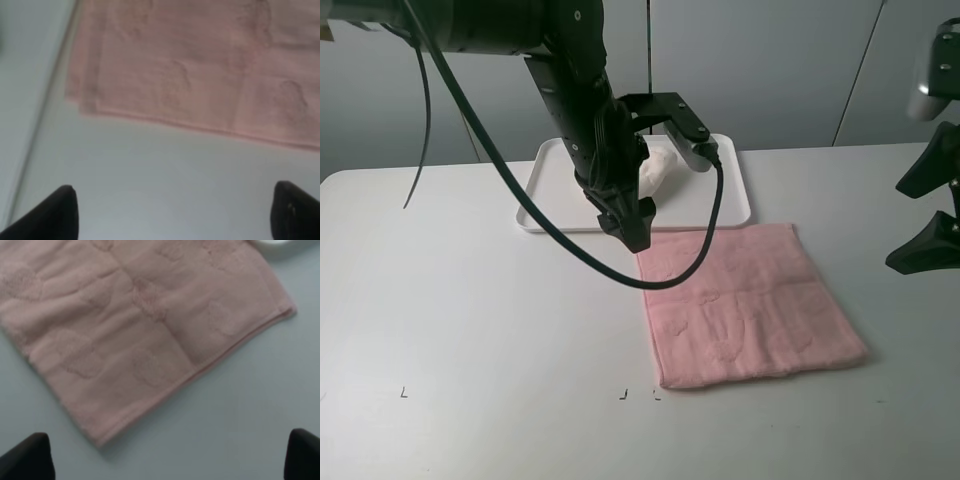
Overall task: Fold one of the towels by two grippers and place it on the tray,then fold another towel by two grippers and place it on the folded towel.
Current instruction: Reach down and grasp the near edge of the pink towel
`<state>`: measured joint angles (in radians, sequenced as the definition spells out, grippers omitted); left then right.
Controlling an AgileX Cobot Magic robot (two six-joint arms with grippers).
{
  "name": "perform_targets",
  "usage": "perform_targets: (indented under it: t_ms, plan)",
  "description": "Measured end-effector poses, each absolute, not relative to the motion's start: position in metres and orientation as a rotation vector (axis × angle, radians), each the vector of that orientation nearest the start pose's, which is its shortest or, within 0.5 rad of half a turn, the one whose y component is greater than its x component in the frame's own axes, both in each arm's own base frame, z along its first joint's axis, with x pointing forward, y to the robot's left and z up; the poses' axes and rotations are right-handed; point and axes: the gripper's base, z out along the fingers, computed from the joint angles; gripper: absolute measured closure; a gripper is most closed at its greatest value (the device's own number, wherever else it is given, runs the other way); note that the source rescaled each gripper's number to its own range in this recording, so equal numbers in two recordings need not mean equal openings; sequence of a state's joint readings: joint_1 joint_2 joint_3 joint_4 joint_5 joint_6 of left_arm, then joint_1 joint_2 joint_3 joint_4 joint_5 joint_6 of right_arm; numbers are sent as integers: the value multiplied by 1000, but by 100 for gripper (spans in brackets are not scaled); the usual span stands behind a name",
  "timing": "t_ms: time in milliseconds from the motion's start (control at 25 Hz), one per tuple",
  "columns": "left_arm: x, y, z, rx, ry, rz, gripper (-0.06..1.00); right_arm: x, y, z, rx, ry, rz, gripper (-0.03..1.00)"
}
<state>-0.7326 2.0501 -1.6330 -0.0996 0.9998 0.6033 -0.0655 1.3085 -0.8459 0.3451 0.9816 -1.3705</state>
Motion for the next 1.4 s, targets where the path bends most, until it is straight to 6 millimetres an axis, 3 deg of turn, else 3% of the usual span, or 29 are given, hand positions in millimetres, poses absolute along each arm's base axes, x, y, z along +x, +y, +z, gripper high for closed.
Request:
perform_targets:
  t_ms: [240, 400, 520, 600, 760, 880, 1040, 1400]
  plan:
    - [271, -317, 175, 1902, 2255, -127, -4, 223, 9, 236, -1591, 2299, 85, -3]
    - [249, -328, 164, 1921, 2243, -138, -4, 219, 8, 219, -1599, 2329, 100, -3]
    - [237, -335, 161, 1946, 2232, -143, -4, 214, 15, 205, -1730, 2303, 109, -3]
    - [231, -339, 159, 1961, 2228, -143, -4, 213, 20, 198, -1854, 2269, 98, -3]
    - [219, -346, 135, 2010, 2292, -124, -4, 214, 21, 190, -2005, 2239, 45, -3]
    - [209, -350, 123, 2041, 2325, -109, -4, 216, 21, 185, -2029, 2240, 42, -3]
    - [196, -358, 122, 2079, 2295, -108, -4, 218, 21, 180, -2044, 2246, 49, -3]
    - [191, -357, 106, 2121, 2346, -88, -4, 220, 21, 174, -2121, 2199, 66, -3]
